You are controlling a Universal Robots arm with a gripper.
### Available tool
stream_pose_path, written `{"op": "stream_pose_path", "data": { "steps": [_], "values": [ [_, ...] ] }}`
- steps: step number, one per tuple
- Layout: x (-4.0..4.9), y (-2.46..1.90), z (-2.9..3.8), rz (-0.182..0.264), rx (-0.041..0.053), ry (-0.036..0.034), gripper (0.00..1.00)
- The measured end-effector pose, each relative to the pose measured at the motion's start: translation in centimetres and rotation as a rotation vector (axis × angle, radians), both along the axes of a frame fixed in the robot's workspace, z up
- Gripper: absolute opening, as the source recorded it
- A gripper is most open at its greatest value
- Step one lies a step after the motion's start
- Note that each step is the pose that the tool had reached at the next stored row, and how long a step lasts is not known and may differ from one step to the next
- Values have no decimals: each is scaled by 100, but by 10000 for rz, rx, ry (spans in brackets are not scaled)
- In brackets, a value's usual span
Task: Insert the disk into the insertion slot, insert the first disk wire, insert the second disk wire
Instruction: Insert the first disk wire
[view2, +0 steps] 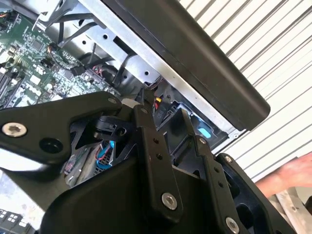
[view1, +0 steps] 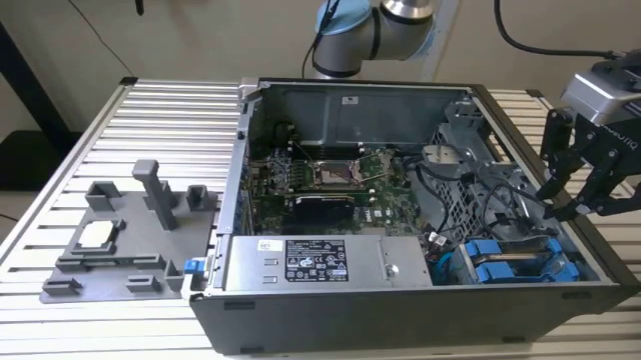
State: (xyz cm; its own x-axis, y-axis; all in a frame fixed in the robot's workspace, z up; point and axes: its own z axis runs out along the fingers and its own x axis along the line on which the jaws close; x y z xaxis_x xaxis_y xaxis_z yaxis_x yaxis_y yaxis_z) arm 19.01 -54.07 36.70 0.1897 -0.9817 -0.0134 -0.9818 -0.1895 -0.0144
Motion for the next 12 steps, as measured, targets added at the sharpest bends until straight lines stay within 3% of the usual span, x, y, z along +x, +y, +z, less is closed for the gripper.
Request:
{"op": "stream_pose_path", "data": {
  "steps": [6,7,9,10,12],
  "values": [
    [0,1,-1,0,-26,0,38],
    [0,1,-1,0,-26,0,31],
    [0,1,-1,0,-26,0,31],
    [0,1,-1,0,-26,0,24],
    [0,1,-1,0,-27,0,24]
  ]
}}
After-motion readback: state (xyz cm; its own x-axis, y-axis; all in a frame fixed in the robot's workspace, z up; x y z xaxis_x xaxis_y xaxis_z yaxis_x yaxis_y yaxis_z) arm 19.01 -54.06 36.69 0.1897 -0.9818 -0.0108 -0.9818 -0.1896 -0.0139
